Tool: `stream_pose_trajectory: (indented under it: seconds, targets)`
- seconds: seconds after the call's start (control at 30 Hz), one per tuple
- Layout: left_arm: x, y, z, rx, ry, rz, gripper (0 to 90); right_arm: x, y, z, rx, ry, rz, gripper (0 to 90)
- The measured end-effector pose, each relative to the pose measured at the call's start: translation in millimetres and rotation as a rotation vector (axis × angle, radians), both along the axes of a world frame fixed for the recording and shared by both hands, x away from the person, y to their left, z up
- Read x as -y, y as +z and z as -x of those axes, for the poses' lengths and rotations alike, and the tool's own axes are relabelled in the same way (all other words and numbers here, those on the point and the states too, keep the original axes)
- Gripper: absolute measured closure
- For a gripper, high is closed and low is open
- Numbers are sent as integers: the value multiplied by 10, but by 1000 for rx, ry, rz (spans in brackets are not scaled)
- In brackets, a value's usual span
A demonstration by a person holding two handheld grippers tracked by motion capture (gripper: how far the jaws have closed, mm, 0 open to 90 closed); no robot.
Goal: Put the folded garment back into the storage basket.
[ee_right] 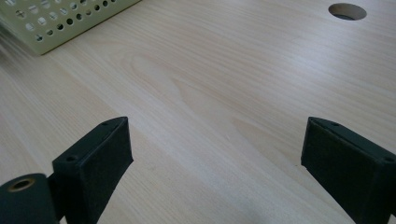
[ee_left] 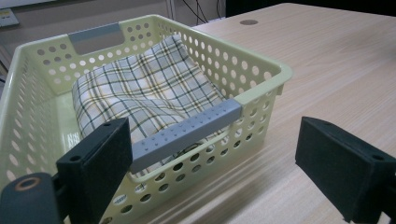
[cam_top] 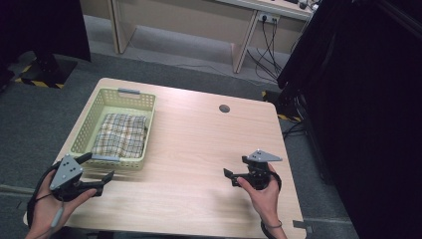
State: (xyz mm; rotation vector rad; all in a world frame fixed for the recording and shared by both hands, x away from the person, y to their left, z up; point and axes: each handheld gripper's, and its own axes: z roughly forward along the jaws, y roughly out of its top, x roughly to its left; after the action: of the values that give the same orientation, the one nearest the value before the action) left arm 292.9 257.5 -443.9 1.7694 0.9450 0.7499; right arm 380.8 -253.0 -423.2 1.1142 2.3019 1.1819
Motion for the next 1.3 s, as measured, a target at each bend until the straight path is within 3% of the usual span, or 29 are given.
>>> stream_pose_trajectory:
  seconds: [0.7,1.3]
  targets:
    - [-35,-74,-8,-22,11,-8,107,245,-134,100,-28,-52,-1,86]
    - [-37,-91,18,-14,13,-1,109,380,-225,164,-50,-81,4,84]
